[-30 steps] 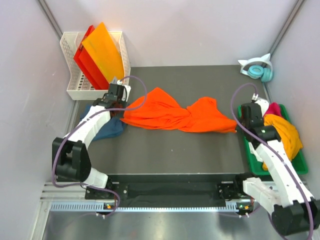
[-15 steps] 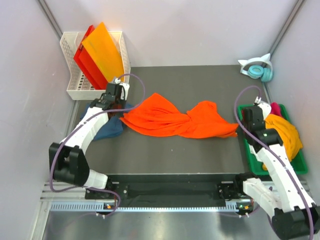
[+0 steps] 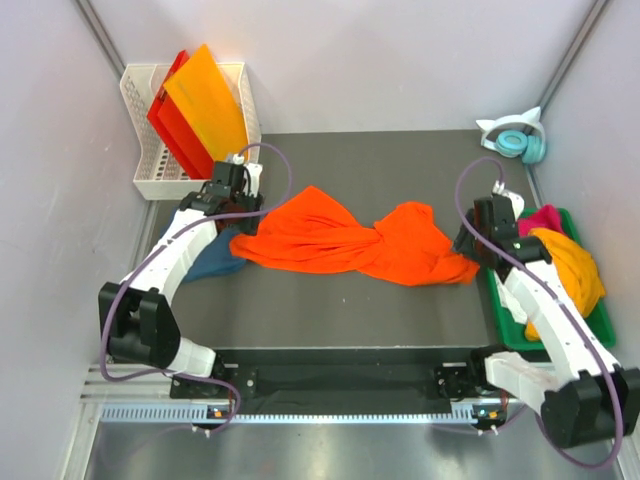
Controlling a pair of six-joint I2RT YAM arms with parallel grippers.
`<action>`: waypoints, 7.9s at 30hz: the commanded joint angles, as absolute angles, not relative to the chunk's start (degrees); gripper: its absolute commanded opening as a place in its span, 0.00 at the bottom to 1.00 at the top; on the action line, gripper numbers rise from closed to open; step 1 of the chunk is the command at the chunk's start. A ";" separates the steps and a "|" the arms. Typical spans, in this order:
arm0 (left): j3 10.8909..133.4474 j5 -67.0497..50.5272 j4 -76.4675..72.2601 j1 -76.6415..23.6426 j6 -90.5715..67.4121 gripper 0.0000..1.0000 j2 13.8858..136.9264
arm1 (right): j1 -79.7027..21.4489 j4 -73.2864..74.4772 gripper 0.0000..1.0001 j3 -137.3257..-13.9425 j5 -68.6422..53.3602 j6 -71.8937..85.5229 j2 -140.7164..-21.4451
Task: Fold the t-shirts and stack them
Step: Flatten the tshirt out
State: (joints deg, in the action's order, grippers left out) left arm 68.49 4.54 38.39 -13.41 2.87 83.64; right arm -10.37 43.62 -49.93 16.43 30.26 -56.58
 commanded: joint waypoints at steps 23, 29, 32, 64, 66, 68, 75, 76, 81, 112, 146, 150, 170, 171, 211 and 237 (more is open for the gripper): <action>70.32 4.13 39.73 -13.18 3.69 0.53 78.05 | -17.57 28.30 0.47 -88.24 11.60 23.12 -108.00; 68.56 5.01 39.11 -13.10 3.69 0.53 77.26 | -17.93 27.94 0.45 -91.05 12.57 23.20 -113.54; 67.94 5.36 38.67 -13.10 3.69 0.53 77.34 | -17.93 28.30 0.45 -92.37 13.36 23.12 -115.22; 66.53 4.40 37.79 -13.10 2.64 0.52 77.87 | -17.05 26.63 0.00 -88.25 17.23 25.31 -116.12; 66.45 4.39 37.62 -13.10 2.55 0.52 77.96 | -17.49 26.11 0.00 -86.24 17.84 25.05 -114.09; 66.01 4.48 36.92 -13.10 2.20 0.52 78.13 | -18.10 25.66 0.00 -85.26 18.28 24.79 -111.02; 64.51 5.27 35.77 -13.10 1.67 0.52 80.15 | -19.42 26.45 0.00 -79.38 19.25 24.52 -100.82; 64.16 5.45 35.68 -13.10 1.58 0.52 80.42 | -19.51 26.72 0.00 -78.58 19.42 24.61 -98.11; 63.72 5.54 35.33 -13.10 1.50 0.52 82.17 | -19.78 26.89 0.00 -73.93 20.91 24.87 -89.92; 65.30 3.96 35.77 -13.10 0.88 0.49 87.71 | -19.69 31.91 0.00 -52.03 24.87 30.67 -65.30; 73.21 -1.85 37.71 -13.10 0.62 0.00 105.03 | -19.69 31.64 0.00 -53.00 24.35 28.83 -67.50; 72.25 -1.50 37.09 -13.09 0.53 0.00 98.99 | -19.69 31.55 0.00 -52.82 24.52 29.18 -67.33; 74.89 -2.98 44.53 -13.18 5.71 0.00 86.21 | -18.98 34.89 0.00 -58.10 27.42 26.28 -63.28; 74.80 -4.12 46.13 -13.18 5.80 0.00 88.31 | -18.98 34.98 0.00 -56.79 27.42 26.45 -62.85; 88.15 -6.25 36.22 -17.23 4.22 0.71 115.04 | -18.99 37.70 0.00 -56.07 27.68 28.13 -63.46; 91.32 -3.69 32.69 -17.05 2.46 0.45 121.90 | -18.99 36.04 0.00 -57.48 26.98 27.25 -67.76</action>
